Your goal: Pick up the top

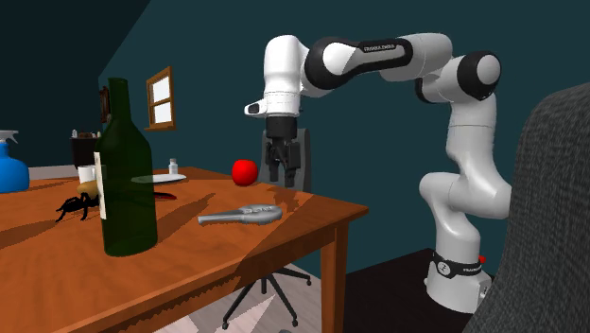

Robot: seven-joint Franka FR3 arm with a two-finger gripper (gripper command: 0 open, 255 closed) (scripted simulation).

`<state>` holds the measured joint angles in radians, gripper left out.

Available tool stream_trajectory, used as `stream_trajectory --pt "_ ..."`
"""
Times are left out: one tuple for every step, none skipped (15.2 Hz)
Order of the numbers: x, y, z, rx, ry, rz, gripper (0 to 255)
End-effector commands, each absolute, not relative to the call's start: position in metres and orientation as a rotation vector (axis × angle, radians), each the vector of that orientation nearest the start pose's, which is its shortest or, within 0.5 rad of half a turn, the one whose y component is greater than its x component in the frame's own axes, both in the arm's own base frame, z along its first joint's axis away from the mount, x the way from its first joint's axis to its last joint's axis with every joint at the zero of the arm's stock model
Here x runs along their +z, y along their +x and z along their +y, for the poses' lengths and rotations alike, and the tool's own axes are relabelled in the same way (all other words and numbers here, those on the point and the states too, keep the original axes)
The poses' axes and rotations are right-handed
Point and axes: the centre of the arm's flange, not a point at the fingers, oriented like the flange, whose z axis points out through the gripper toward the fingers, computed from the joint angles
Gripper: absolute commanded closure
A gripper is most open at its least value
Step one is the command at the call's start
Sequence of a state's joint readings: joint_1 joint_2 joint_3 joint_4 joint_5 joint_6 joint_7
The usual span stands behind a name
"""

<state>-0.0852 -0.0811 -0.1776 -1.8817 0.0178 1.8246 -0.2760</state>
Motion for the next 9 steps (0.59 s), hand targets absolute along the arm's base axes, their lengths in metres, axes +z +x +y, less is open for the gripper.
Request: stream_trajectory --pt "0.533 0.541 -0.155 -0.038 -3.122 -0.003 0" --pt "0.528 0.551 -0.162 -0.035 -3.125 0.003 0" --pt "0.524 0.561 -0.169 -0.031 -3.127 0.009 0" --pt "0.519 0.572 -0.176 -0.027 -3.130 0.015 0" --pt "0.515 0.582 -0.183 -0.023 -3.132 0.021 0" --pt "0.510 0.592 -0.190 -0.019 -3.135 0.027 0" --pt "0.505 0.602 -0.197 -0.015 -3.137 0.032 0" --pt "0.501 0.612 -0.205 -0.011 -3.140 0.038 0" --pt "0.496 0.622 -0.212 -0.007 -3.142 0.044 0"
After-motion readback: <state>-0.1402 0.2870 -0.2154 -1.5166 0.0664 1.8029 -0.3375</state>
